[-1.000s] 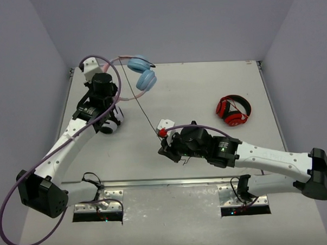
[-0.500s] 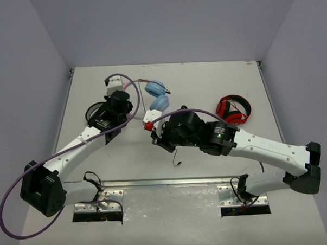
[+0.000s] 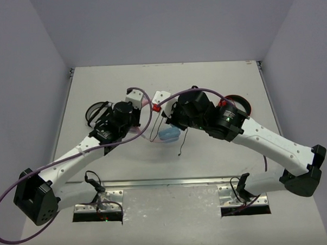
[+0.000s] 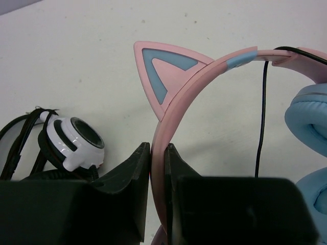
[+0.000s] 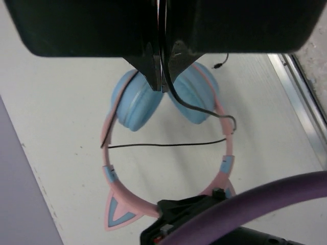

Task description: Wrap the headphones

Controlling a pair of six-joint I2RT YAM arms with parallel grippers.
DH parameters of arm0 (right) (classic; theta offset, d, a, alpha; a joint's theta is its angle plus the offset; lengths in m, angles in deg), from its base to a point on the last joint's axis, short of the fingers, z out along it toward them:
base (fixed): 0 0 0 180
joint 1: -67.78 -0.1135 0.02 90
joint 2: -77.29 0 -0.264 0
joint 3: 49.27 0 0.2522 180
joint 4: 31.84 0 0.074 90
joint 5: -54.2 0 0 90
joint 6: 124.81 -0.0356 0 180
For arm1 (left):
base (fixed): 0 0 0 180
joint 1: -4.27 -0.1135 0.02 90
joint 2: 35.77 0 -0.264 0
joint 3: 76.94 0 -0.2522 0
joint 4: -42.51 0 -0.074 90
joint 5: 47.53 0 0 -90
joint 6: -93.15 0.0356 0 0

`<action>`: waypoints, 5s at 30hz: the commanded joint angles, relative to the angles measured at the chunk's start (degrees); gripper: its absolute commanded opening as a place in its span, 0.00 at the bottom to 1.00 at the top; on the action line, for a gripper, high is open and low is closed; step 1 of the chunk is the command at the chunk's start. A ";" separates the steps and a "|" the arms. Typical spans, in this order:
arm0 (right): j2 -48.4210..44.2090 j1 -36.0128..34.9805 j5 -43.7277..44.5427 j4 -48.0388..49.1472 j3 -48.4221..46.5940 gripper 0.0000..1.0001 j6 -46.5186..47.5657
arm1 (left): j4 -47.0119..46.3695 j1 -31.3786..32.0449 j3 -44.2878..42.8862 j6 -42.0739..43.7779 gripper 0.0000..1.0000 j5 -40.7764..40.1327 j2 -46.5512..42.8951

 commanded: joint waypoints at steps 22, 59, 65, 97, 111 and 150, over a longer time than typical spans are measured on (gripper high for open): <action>-0.89 17.83 9.36 12.34 1.41 0.01 8.76 | 6.82 9.20 -3.72 7.97 0.00 19.50 -15.92; -5.11 23.46 -34.60 51.97 31.19 0.02 -33.17 | 11.65 9.20 -36.50 -7.85 0.00 2.90 -14.35; -3.88 23.37 -35.91 57.16 35.16 0.05 -37.04 | 13.59 9.20 -42.74 -8.73 0.00 -2.46 -11.37; 1.39 23.37 -37.67 50.92 27.08 0.78 -31.86 | 16.05 9.20 -42.83 -8.12 0.00 -3.26 -12.15; 6.15 22.14 -33.99 51.45 29.09 0.24 -27.64 | 16.31 9.20 -43.45 -7.95 0.00 -3.69 -12.15; -3.97 21.79 -27.29 59.89 47.29 0.01 -35.01 | 15.70 9.20 -49.08 -13.73 0.00 -17.49 -9.95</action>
